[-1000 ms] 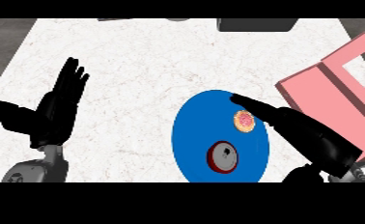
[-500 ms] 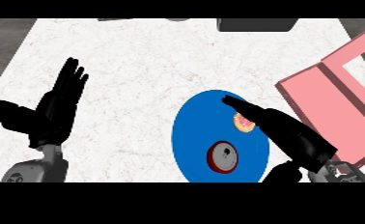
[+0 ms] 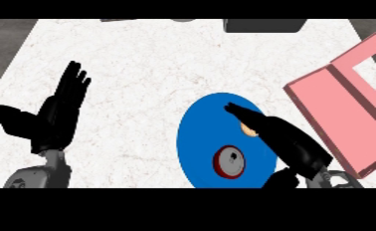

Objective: Pick the can from the plate and place it in the cardboard box

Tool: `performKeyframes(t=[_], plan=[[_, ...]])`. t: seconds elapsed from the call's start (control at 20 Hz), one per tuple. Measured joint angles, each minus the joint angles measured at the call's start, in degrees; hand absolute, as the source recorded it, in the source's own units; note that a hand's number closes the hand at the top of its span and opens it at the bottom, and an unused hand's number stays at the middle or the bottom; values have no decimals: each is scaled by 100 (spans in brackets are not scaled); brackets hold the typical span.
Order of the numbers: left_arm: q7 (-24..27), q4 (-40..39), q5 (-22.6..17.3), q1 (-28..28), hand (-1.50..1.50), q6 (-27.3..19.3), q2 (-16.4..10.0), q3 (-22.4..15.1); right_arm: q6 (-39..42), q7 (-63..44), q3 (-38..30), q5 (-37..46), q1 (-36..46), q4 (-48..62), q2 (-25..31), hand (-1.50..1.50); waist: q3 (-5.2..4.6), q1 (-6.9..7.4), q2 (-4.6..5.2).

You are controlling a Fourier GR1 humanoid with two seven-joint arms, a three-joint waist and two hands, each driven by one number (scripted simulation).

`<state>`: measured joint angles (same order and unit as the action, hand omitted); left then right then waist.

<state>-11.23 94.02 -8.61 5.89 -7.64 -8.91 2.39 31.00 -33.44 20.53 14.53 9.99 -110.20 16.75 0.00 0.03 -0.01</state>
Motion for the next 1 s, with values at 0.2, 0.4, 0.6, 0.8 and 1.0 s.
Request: performKeyframes(t=[0.2,0.4,0.6,0.8,1.0], plan=[[-115,31,40,94,0,-6,58,10,-12,181,23,366,-75,176,-183,-150,0,-3,0],[-60,31,62,47,0,56,96,73,136,347,-96,524,-105,291,-317,-150,-1,0,-1],[-93,-2,108,115,0,100,109,98,179,504,1,771,-212,414,-493,-150,0,-1,1],[-31,-81,91,112,0,190,118,187,260,664,-35,955,-274,508,-608,-150,0,-2,-1],[-153,76,136,63,0,178,150,176,194,727,81,1221,-331,671,-805,-150,-1,2,-1]])
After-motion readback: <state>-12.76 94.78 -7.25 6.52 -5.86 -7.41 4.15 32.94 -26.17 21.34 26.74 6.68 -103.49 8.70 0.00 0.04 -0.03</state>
